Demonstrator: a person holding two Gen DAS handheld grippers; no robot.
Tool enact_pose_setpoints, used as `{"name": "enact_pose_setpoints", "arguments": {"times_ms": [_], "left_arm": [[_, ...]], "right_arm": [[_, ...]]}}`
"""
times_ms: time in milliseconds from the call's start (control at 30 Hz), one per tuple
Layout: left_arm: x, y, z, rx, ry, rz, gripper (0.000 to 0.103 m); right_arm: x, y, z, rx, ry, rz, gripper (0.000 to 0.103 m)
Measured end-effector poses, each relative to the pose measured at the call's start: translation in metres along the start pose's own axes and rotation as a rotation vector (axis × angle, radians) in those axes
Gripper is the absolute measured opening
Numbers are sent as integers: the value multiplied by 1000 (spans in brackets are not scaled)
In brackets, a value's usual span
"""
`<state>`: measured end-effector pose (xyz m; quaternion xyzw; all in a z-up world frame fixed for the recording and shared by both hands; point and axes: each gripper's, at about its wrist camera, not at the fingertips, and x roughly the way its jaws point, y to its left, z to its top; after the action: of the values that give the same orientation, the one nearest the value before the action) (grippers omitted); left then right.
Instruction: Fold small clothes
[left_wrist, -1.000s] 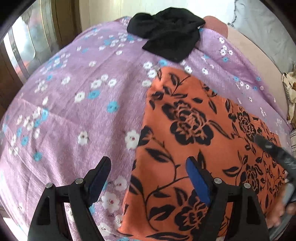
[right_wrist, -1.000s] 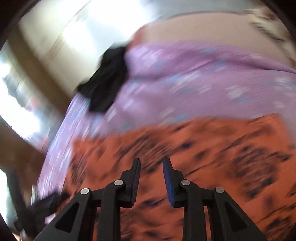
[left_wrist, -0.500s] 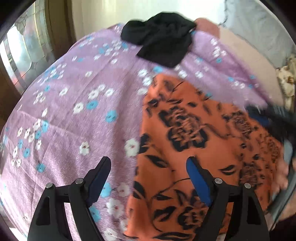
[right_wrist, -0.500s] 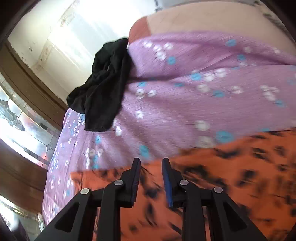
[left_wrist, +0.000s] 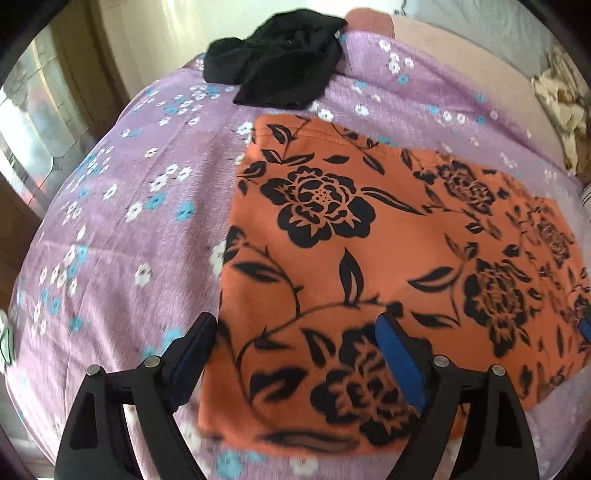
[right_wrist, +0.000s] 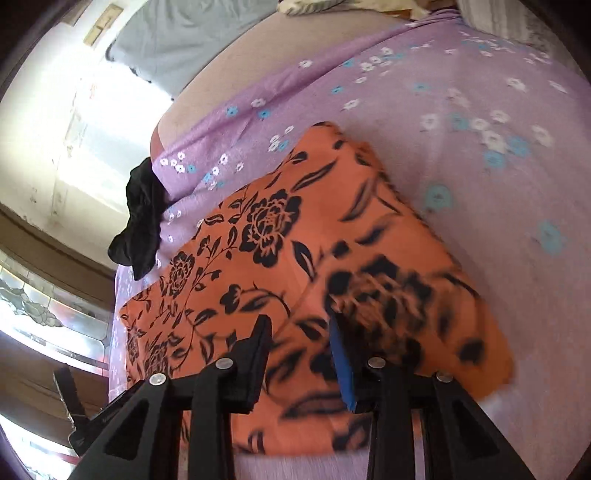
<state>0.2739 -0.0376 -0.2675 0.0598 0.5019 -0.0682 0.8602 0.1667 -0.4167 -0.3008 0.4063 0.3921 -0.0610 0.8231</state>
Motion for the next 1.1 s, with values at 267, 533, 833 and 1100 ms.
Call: {"name": "enact_pose_setpoints", "arguments": {"times_ms": [267, 533, 833, 1100], "left_arm": [[21, 8, -19, -58, 109, -19, 95], [-7, 43, -28, -256, 73, -97, 96], [-34, -1, -28, -111, -40, -125, 96], [-18, -44, -23, 74, -36, -81, 96]], "right_arm": [[-8, -40, -3, 124, -48, -51, 21], [-38, -51, -17, 134, -38, -29, 10], [-33, 4, -25, -32, -23, 76, 15], [5, 50, -39, -130, 73, 102, 15]]}}
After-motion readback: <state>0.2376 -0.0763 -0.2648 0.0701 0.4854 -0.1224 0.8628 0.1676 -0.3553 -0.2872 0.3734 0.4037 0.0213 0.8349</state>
